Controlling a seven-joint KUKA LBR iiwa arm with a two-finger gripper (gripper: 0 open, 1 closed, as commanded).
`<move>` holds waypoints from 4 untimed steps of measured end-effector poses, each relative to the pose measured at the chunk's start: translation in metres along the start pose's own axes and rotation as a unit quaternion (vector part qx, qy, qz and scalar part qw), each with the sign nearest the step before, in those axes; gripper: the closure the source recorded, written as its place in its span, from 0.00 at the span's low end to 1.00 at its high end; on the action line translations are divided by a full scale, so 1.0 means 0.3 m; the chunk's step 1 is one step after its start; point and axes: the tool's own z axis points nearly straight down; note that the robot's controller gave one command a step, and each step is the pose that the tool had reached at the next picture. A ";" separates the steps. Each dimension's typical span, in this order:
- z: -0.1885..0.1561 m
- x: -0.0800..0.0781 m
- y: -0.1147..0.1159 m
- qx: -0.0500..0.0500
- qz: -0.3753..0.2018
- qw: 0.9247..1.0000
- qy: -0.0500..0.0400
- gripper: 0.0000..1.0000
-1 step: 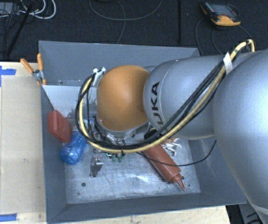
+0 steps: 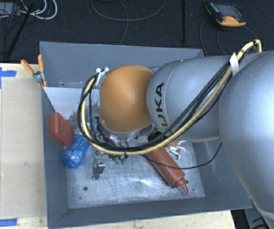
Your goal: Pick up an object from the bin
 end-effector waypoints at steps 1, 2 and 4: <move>0.123 -0.086 -0.007 -0.001 -0.147 0.989 -0.004 0.00; 0.147 -0.225 0.078 0.000 -0.282 0.959 -0.004 0.00; 0.265 -0.269 0.049 0.004 -0.384 0.923 0.002 0.00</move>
Offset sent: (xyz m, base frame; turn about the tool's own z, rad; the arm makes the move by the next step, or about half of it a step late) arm 0.0646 0.0218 -0.0460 -0.5725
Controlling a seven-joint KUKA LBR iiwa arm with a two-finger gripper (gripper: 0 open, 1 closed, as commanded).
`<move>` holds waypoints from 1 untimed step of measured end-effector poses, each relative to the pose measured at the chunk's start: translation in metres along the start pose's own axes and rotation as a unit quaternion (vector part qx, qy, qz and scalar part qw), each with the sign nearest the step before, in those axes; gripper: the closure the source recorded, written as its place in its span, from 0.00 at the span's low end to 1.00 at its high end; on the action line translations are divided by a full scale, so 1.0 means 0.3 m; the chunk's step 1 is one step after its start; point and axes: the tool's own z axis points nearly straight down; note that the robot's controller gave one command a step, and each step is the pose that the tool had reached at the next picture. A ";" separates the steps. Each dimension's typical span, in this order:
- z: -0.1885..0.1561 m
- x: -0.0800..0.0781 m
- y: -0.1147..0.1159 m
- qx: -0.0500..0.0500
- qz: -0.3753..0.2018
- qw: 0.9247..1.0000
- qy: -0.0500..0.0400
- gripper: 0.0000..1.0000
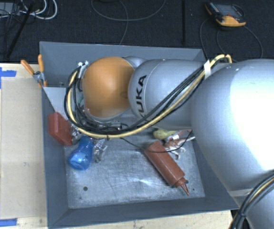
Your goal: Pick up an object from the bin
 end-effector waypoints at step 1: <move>0.043 -0.034 0.012 0.001 -0.129 0.992 0.002 1.00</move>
Offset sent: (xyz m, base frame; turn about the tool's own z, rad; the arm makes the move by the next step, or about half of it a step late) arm 0.0000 0.0000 0.0000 0.0000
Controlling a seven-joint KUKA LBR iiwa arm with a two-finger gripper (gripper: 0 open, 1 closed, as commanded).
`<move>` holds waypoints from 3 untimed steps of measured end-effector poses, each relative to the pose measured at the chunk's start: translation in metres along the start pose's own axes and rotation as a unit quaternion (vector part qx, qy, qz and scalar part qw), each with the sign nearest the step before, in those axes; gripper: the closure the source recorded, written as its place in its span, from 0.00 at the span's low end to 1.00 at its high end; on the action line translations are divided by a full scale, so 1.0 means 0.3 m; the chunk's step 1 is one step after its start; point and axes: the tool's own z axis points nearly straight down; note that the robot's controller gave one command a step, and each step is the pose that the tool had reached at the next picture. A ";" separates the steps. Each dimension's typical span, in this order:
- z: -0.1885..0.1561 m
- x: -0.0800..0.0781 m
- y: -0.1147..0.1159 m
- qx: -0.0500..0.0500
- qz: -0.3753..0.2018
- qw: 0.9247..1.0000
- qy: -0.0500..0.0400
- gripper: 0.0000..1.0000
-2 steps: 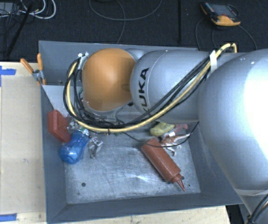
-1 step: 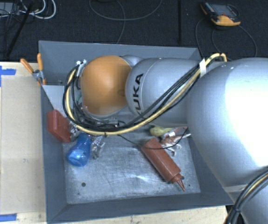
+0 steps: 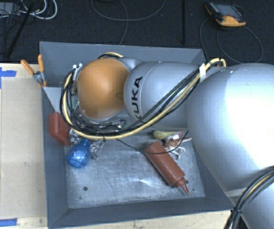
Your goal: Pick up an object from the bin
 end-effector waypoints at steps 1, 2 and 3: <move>0.000 0.000 0.000 0.000 0.000 1.000 0.000 1.00; -0.013 0.005 0.004 -0.002 0.000 1.000 0.001 1.00; -0.076 0.005 0.015 -0.005 0.001 1.000 -0.002 1.00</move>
Offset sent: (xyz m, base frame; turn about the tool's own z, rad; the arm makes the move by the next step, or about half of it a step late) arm 0.0000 -0.0002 0.0951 0.0000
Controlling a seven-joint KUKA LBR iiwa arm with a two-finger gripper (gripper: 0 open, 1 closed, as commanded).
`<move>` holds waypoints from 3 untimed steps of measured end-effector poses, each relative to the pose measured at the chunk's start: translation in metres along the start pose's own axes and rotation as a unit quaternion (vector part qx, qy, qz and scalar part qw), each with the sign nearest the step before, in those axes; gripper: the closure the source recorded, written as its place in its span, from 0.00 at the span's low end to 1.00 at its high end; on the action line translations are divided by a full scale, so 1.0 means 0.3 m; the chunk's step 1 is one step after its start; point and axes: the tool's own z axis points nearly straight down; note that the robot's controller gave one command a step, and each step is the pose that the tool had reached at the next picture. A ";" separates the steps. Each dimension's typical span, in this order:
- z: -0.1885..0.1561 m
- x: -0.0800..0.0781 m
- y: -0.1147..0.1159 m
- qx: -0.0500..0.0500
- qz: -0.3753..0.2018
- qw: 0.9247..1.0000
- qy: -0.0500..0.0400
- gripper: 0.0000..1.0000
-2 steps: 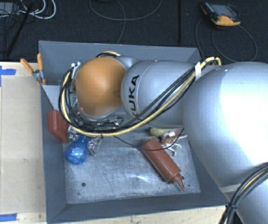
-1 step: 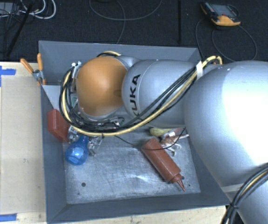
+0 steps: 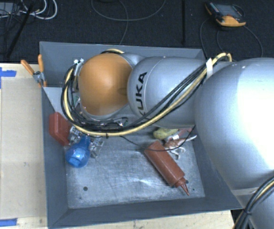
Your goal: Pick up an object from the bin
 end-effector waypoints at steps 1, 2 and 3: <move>-0.071 -0.008 -0.001 0.002 0.000 1.000 -0.005 1.00; -0.115 -0.012 -0.002 0.004 0.000 1.000 -0.007 1.00; -0.138 -0.010 0.000 0.003 0.000 1.000 -0.006 1.00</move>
Offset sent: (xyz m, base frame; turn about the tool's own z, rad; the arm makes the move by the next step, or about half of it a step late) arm 0.0001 0.0001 0.0010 0.0000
